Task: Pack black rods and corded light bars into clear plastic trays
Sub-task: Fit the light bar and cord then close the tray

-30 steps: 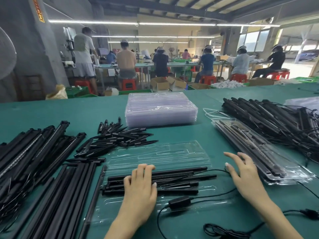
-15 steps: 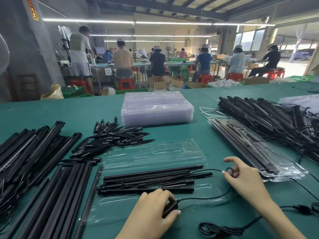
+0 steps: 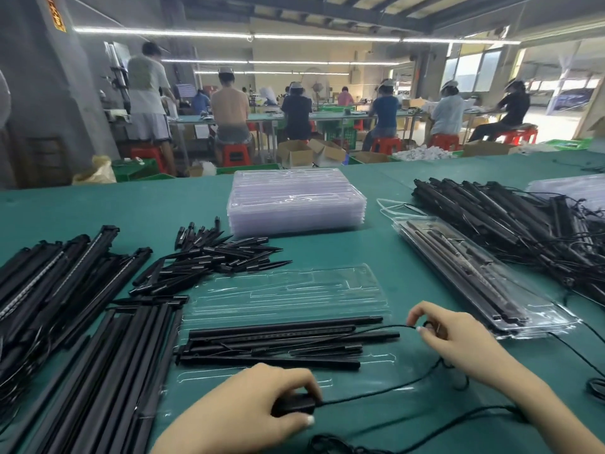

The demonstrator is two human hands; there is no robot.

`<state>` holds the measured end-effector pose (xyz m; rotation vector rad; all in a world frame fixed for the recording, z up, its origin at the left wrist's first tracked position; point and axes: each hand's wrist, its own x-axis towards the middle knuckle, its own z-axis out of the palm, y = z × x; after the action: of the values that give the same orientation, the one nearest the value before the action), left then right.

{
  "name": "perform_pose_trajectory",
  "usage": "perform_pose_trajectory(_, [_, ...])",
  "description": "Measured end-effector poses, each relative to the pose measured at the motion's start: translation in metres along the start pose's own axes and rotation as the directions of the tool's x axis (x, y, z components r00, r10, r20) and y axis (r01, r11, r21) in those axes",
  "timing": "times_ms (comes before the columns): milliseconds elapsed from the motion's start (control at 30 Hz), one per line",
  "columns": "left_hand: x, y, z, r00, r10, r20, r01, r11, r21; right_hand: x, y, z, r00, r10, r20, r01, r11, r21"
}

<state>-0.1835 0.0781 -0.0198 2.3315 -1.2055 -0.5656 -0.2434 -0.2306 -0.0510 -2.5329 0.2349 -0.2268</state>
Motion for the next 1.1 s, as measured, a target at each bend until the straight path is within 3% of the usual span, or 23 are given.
perform_pose_trajectory(67, [0.001,0.003,0.004,1.0,0.014,-0.01,-0.015,0.997,-0.072,-0.002,0.003,-0.004,0.999,-0.013,0.042,0.011,0.999,0.04])
perform_pose_trajectory(233, [-0.014,-0.01,-0.004,0.993,-0.116,-0.024,0.113,0.99,-0.079,-0.002,0.003,-0.003,0.993,0.067,-0.095,-0.04,0.965,0.259])
perform_pose_trajectory(400, [-0.056,-0.025,-0.037,0.977,-0.206,-0.06,0.2,0.975,-0.096,0.004,-0.003,0.007,0.987,0.035,-0.156,-0.011,0.988,0.155])
perform_pose_trajectory(567, [-0.107,-0.042,-0.063,0.967,-0.135,-0.218,0.035,0.911,-0.41,0.006,0.001,0.019,0.984,0.069,-0.163,-0.053,0.994,0.099])
perform_pose_trajectory(667, [-0.123,-0.052,-0.071,0.878,-0.051,-0.477,-0.01,0.992,-0.123,0.005,0.0,0.025,0.984,0.06,-0.17,-0.045,0.995,0.087])
perform_pose_trajectory(733, [-0.127,-0.052,-0.082,0.856,0.039,-0.516,0.044,0.988,0.148,0.004,-0.002,0.024,0.981,0.055,-0.187,-0.037,0.994,0.099])
perform_pose_trajectory(867, [-0.139,-0.063,-0.113,0.888,-0.01,-0.46,0.194,0.915,0.354,0.003,-0.007,0.02,0.976,0.069,-0.208,-0.045,0.992,0.114])
perform_pose_trajectory(1033, [-0.129,-0.078,-0.157,0.737,0.142,-0.661,0.306,0.802,0.513,0.006,-0.009,0.023,0.977,0.118,-0.179,-0.096,0.987,0.13])
perform_pose_trajectory(1100, [-0.114,-0.074,-0.161,0.712,0.281,-0.644,0.302,0.706,0.641,0.008,-0.013,0.025,0.975,0.135,-0.175,-0.112,0.985,0.134])
